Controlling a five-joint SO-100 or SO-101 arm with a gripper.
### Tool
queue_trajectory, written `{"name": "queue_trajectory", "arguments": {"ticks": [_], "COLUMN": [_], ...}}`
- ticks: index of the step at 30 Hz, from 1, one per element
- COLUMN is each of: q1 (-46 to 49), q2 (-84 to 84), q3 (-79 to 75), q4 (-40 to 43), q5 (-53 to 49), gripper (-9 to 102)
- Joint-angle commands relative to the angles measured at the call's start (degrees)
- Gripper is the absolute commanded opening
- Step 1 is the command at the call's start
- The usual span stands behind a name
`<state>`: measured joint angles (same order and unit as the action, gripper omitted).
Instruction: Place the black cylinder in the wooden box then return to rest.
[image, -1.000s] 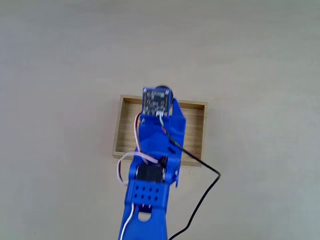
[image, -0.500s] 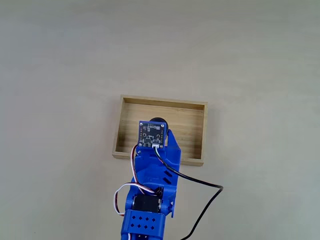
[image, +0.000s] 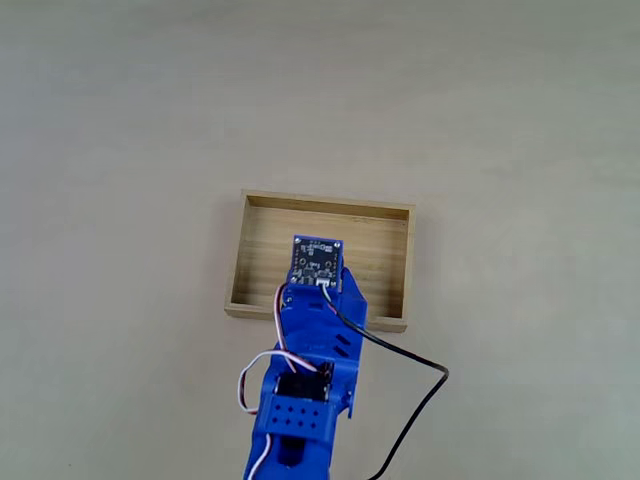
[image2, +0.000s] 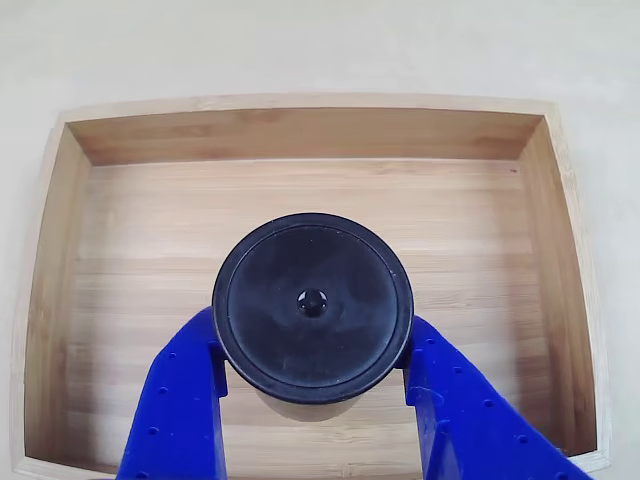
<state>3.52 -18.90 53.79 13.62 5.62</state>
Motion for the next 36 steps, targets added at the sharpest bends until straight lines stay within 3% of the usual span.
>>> {"name": "queue_trajectory", "arguments": {"ticks": [1,36], "q1": [0.35,-1.05], "q2": [2.29,11.34], "q3": [-9.14,-13.97], "q4": [-2.29,-5.71], "q5": [-0.79,-0.18], "gripper": [16,16]}}
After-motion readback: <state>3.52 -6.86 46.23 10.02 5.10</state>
